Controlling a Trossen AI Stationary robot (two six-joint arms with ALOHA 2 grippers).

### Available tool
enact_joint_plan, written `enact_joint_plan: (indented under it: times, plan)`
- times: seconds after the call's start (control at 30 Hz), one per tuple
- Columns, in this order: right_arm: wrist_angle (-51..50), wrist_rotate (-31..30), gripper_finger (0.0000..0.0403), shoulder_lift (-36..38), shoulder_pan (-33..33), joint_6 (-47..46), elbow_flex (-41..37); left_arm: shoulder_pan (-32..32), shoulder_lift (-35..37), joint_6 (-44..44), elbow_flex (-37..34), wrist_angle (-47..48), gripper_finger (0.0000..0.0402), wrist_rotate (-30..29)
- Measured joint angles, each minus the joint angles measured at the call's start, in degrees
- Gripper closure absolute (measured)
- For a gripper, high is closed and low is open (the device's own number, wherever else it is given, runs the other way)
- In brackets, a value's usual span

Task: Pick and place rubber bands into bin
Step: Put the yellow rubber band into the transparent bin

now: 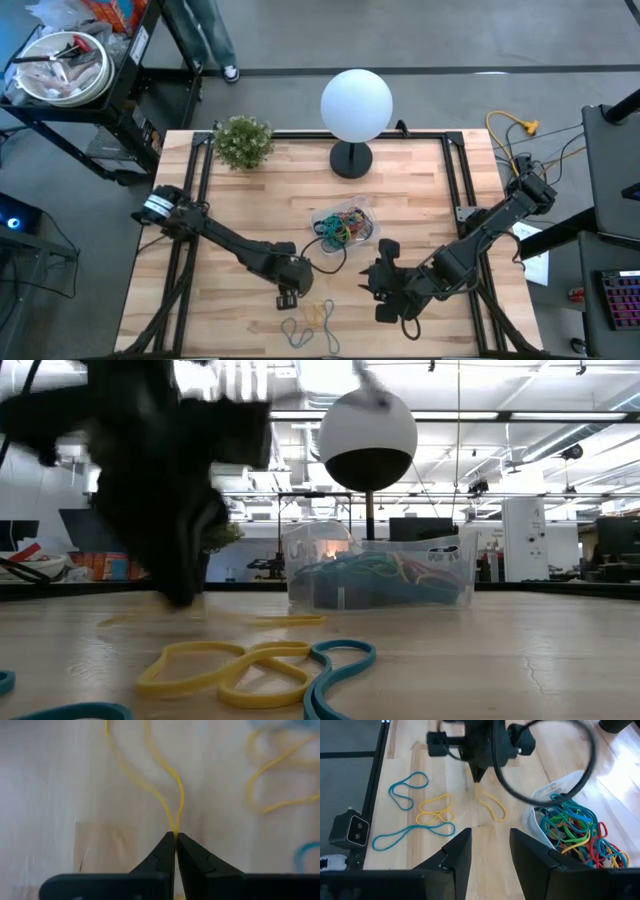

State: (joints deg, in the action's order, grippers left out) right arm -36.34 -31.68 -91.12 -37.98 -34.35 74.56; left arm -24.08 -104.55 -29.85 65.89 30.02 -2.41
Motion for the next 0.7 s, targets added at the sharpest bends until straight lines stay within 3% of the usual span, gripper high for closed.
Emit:
enact_joint_plan:
  times: [0.7]
  plan:
    - [-1.46, 0.0, 0.0275, -0.01, 0.0, -0.19, -0.16, -0.02, 15.59, 2.16, 3.67, 0.97, 0.0402, -17.46]
